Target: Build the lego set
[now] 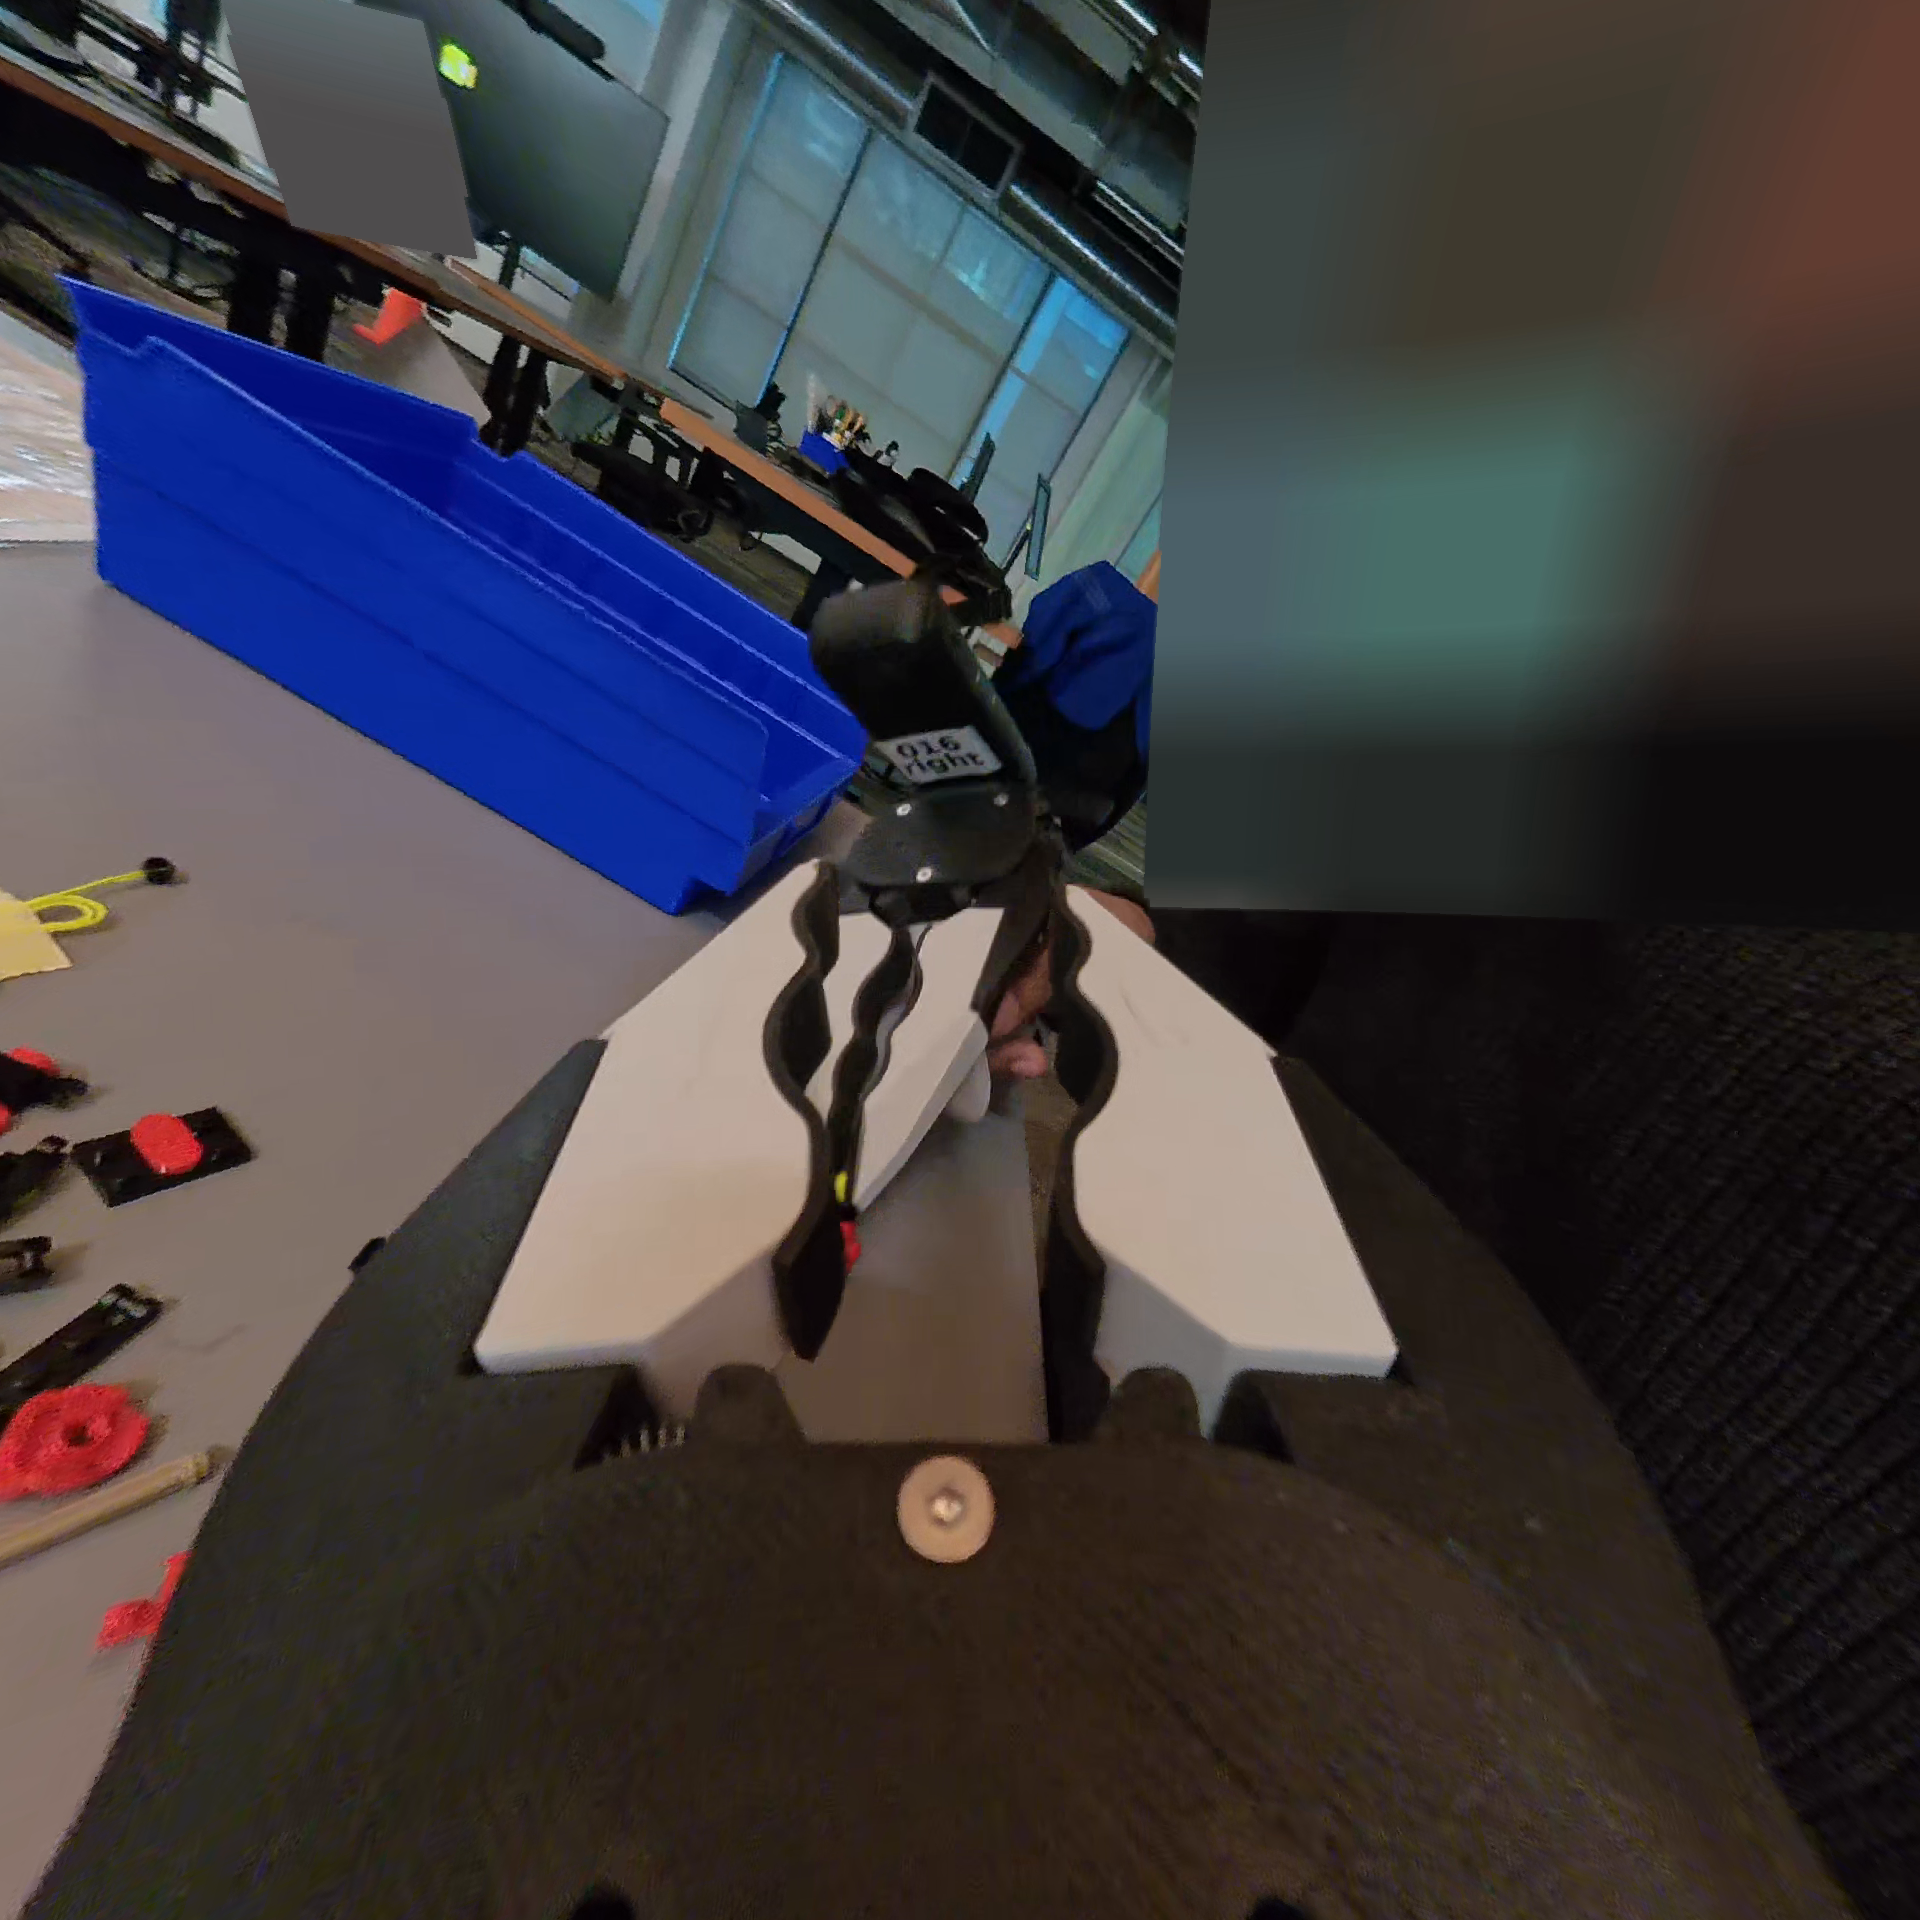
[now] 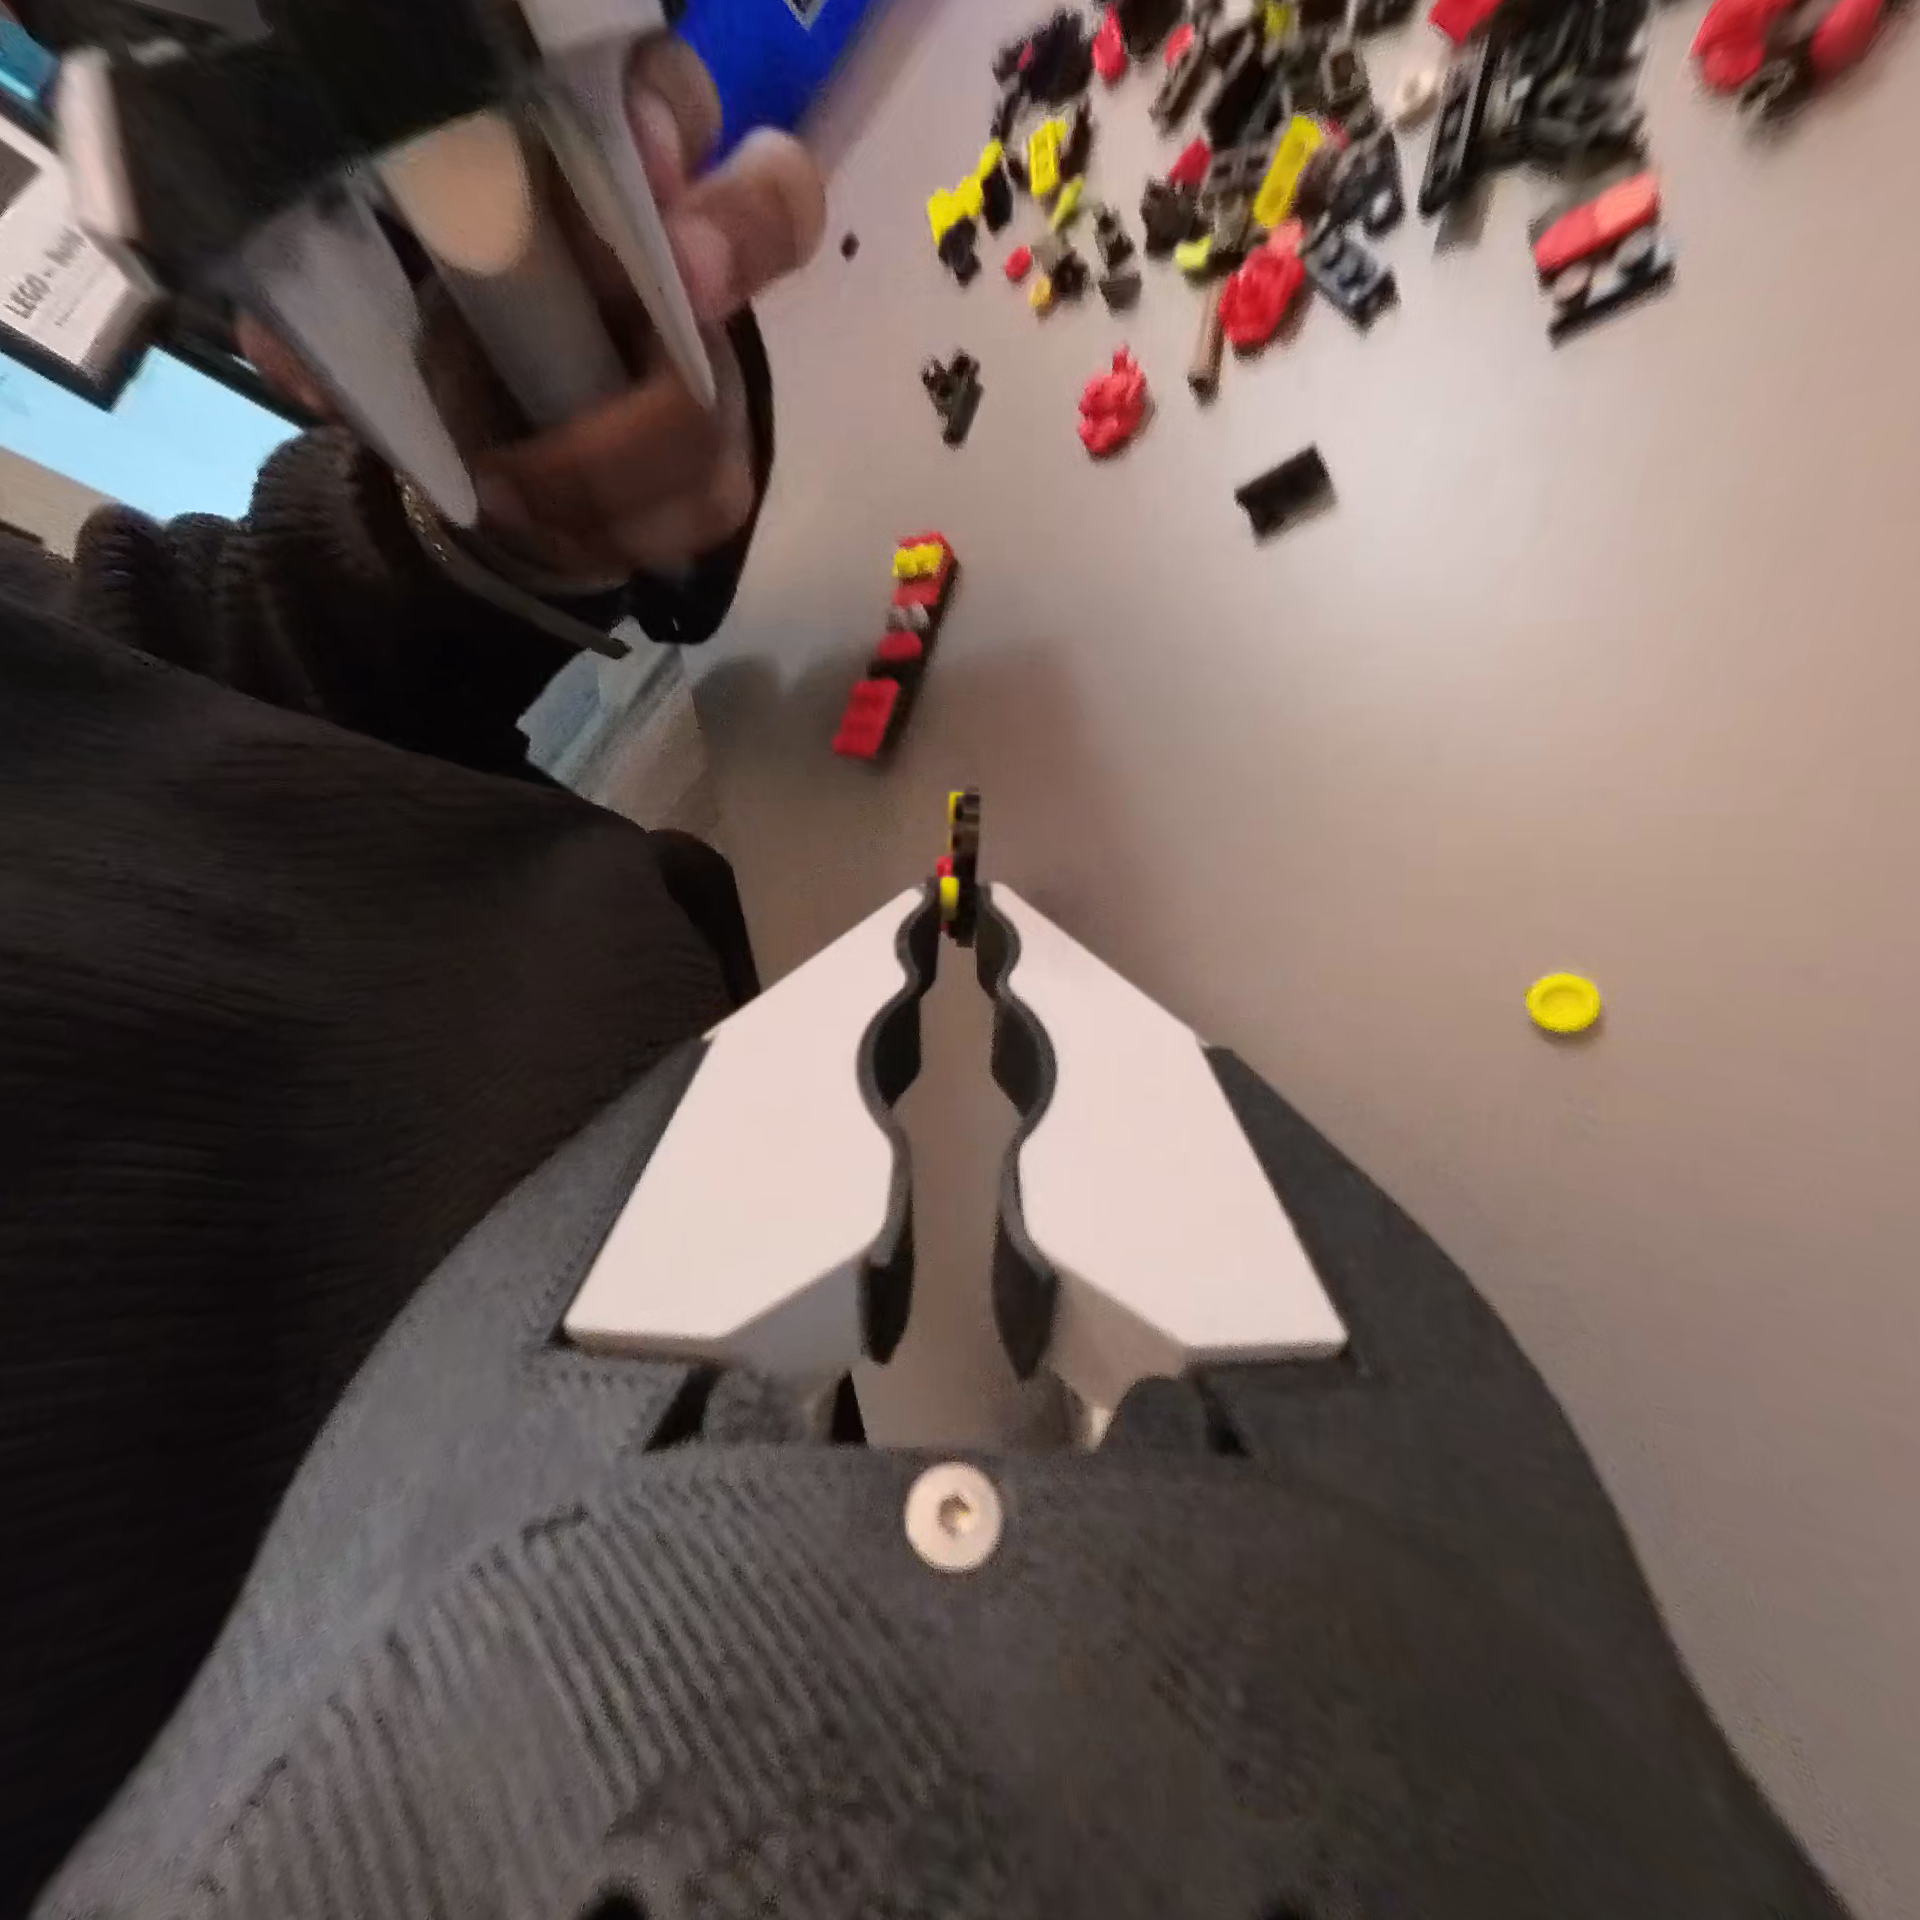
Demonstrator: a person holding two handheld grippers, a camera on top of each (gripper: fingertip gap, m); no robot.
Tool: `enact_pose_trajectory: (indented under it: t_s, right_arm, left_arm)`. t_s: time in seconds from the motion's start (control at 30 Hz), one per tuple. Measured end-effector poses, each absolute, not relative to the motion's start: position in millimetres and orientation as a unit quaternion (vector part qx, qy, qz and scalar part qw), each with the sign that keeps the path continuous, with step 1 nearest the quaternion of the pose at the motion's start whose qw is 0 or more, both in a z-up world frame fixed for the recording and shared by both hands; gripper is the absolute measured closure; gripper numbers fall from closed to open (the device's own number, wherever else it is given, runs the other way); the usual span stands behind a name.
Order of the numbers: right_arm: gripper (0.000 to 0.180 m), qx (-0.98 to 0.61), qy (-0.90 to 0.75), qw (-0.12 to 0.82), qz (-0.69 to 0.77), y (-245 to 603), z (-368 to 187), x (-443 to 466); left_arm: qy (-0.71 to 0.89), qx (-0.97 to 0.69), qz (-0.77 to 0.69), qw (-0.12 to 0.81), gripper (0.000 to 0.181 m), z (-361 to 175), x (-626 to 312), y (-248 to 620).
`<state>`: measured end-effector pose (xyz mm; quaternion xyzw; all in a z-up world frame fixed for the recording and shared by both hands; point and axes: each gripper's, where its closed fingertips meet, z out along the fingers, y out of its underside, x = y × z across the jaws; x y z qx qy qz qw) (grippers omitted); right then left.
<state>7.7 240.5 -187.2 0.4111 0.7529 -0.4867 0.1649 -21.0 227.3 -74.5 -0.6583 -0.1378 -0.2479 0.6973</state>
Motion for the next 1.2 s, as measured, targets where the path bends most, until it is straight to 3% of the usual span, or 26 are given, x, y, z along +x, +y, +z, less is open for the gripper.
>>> enact_pose_trajectory:
  t_s: [0.13, 0.43, 0.63, 0.8, 1.03, 1.2]
  right_arm:
    - [0.173, 0.421, 0.774, 0.137, -0.453, 250, -203, 3]
    - [0.149, 0.373, 0.824, 0.015, -0.426, 267, -200, -12]
    - [0.154, 0.368, 0.827, -0.117, -0.408, 302, -182, -35]
    - [0.158, 0.393, 0.849, -0.127, -0.331, 322, -204, -37]
    - [0.162, 0.396, 0.852, -0.124, -0.320, 318, -215, -41]
    - [0.171, 0.395, 0.852, -0.122, -0.321, 313, -218, -41]
  left_arm:
    - [-0.150, -0.665, -0.248, 0.688, 0.144, -80, -24, 228]
    - [-0.157, -0.693, -0.261, 0.654, 0.147, -94, -18, 234]
    - [-0.160, -0.751, -0.218, 0.602, 0.154, -121, -17, 240]
    - [-0.198, -0.823, -0.139, 0.515, 0.162, -161, -18, 246]
    - [-0.159, -0.897, -0.058, 0.409, 0.127, -204, 7, 254]
    - [-0.132, -0.919, -0.018, 0.372, 0.127, -218, 6, 251]
